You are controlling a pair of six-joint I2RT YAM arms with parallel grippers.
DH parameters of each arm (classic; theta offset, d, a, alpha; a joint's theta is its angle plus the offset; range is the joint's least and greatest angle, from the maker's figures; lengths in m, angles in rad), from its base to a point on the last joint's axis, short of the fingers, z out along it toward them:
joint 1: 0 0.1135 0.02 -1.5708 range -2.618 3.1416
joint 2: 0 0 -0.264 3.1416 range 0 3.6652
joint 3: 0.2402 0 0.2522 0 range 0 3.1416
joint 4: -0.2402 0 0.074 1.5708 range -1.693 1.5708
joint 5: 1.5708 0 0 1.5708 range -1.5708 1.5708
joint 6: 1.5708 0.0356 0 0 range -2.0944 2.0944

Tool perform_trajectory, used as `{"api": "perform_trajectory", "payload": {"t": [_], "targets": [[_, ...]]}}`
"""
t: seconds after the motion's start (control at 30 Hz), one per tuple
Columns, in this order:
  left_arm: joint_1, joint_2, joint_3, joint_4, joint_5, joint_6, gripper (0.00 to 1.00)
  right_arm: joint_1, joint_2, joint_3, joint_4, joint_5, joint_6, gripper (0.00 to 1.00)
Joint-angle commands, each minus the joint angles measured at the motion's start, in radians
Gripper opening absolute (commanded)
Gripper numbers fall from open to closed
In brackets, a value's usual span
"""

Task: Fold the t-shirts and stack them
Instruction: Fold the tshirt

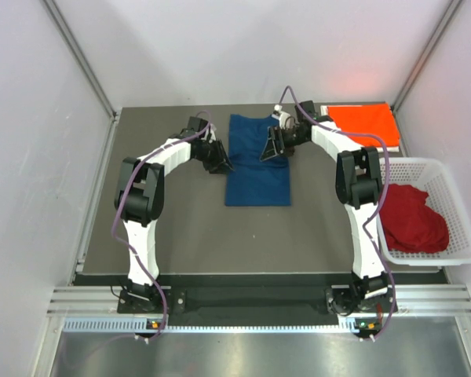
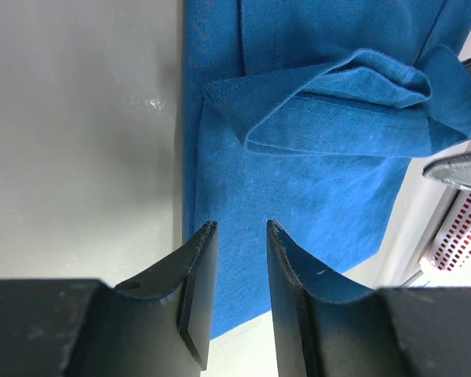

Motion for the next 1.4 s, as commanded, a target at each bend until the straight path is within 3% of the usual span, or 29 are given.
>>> {"api": "perform_trajectory", "payload": {"t": [0.0,0.23,0.43,0.63,0.77,0.87,0.9,1.0,1.1,1.17,1.37], "targets": [[-0.008,-0.002,0.029,0.046,0.011,-0.005,0.36,0.02,-0.001,0.04,0.075,-0.1,-0.061,0.63],[-0.014,-0.007,0.036,0.049,0.009,-0.006,0.36,0.02,-0.006,0.0,0.169,-0.245,-0.076,0.65],[-0.014,-0.005,0.047,0.045,0.0,0.0,0.36,0.017,-0.011,-0.026,0.182,-0.198,-0.082,0.64],[-0.035,-0.034,0.059,-0.012,-0.097,0.038,0.36,-0.008,-0.093,-0.036,0.21,0.078,0.029,0.64],[-0.048,-0.047,0.058,-0.027,-0.118,0.038,0.35,-0.015,-0.237,-0.099,0.219,0.395,0.082,0.63],[-0.048,-0.03,0.064,-0.023,-0.115,0.034,0.29,-0.015,-0.343,-0.185,0.217,0.552,0.117,0.56],[-0.049,-0.019,0.075,-0.035,-0.118,0.035,0.27,-0.014,-0.369,-0.213,0.219,0.574,0.122,0.43],[-0.061,-0.013,0.082,-0.057,-0.167,0.04,0.21,-0.008,-0.451,-0.311,0.225,0.595,0.145,0.19],[-0.069,-0.001,0.081,-0.047,-0.179,0.037,0.08,0.018,-0.504,-0.398,0.229,0.626,0.155,0.05],[-0.074,0.015,0.092,-0.044,-0.176,0.032,0.0,0.043,-0.543,-0.49,0.269,0.643,0.175,0.02],[-0.089,0.068,0.147,-0.047,-0.187,0.015,0.0,0.106,-0.583,-0.656,0.407,0.654,0.22,0.0]]}}
